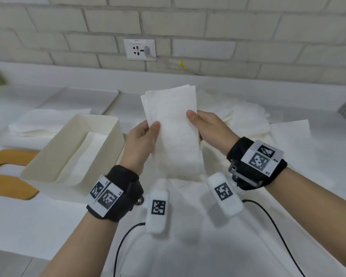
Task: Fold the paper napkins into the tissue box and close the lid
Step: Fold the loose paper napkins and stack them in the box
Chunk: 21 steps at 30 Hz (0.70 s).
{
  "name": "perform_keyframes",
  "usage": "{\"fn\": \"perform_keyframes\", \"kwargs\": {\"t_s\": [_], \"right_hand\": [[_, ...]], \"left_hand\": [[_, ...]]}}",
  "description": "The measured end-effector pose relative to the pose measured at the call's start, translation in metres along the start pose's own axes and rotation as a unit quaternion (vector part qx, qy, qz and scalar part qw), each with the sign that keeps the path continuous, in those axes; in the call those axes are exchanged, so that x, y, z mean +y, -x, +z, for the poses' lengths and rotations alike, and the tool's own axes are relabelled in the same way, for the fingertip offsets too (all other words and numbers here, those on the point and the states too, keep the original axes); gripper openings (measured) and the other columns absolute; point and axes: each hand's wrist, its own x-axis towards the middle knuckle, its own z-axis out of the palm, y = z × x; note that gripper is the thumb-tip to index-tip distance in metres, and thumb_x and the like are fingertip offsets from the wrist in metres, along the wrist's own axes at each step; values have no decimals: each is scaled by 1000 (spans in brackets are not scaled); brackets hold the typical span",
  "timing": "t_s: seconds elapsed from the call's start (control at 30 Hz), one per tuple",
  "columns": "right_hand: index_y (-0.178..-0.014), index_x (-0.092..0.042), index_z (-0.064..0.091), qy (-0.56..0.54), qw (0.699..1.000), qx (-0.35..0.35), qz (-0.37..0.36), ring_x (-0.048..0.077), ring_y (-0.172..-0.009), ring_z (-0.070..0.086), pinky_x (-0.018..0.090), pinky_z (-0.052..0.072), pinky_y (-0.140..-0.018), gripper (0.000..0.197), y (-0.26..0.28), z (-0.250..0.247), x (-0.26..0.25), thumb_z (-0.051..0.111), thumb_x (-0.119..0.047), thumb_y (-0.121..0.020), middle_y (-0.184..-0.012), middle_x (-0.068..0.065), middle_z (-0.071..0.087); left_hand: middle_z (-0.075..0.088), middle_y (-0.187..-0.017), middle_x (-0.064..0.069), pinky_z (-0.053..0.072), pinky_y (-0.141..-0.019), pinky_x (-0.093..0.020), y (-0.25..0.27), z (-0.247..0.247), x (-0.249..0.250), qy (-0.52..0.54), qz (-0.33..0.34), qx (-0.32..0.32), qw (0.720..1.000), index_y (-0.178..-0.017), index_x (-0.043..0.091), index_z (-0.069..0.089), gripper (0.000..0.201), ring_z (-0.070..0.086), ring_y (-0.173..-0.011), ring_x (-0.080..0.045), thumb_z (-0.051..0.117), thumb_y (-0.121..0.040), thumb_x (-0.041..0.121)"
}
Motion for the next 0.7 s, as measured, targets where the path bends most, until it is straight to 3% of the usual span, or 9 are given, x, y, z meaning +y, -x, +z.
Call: {"fn": "perform_keyframes", "kwargs": {"t_s": [0.03,0.13,0.2,0.27,0.37,0.47,0.53,0.6,0.7], "right_hand": [[-94,15,50,8,1000,-3,1,27,-73,48,34,40,-69,55,0,3,0,36,-38,-99,-85,18,56],[-103,15,47,38,999,4,4,41,-93,57,47,47,-85,57,-2,11,0,34,-40,-99,-106,32,57],[-88,6,51,89,996,-27,1,32,-78,60,36,50,-74,46,-3,12,3,35,-36,-99,-91,26,60],[-74,-11,45,188,978,-90,-16,20,-66,57,28,45,-63,31,-1,11,7,40,-30,-99,-72,6,56],[-87,-19,49,347,916,-198,-43,19,-83,55,31,45,-76,15,4,12,17,54,-32,-91,-85,-5,53],[-119,-18,46,504,802,-316,-56,16,-101,41,31,40,-85,61,10,24,32,70,-50,-73,-112,-2,42],[-128,-17,37,582,731,-345,-87,19,-107,37,29,34,-84,80,16,34,39,74,-53,-67,-123,1,37],[-131,-16,33,603,712,-348,-96,22,-109,38,29,32,-81,78,18,40,46,73,-45,-71,-127,4,35],[-134,-16,32,603,724,-314,-115,24,-108,42,27,27,-75,58,17,43,45,61,-25,-84,-128,6,36]], "left_hand": [[71,-105,-2,55,-78,-30,0,0,-3,16,-8,-8,1000,-111,13,63,21,68,-96,-18,48,-99,20],[69,-112,-3,55,-79,-29,3,-1,-12,7,0,-38,999,-121,9,56,26,67,-100,-18,53,-95,12],[68,-111,-6,54,-82,-33,2,-5,-18,-26,17,-7,999,-119,7,57,27,67,-100,-21,56,-93,6],[69,-107,-9,54,-84,-37,1,-13,-23,-51,20,34,998,-112,5,61,20,66,-97,-24,55,-93,7],[67,-98,-10,53,-76,-38,-2,-29,-30,-103,15,64,992,-101,8,61,15,64,-89,-26,48,-96,12],[65,-91,-1,49,-68,-27,-1,-40,-34,-115,9,76,990,-105,8,59,18,63,-82,-17,43,-98,15],[65,-88,1,48,-67,-25,-1,-45,-34,-123,7,86,989,-106,9,58,19,62,-80,-15,41,-99,15],[64,-89,1,46,-64,-23,0,-48,-33,-118,6,92,989,-108,8,58,21,61,-80,-13,40,-99,13],[65,-95,-2,45,-63,-21,2,-51,-32,-107,1,93,990,-115,6,57,26,63,-83,-14,38,-98,12]]}}
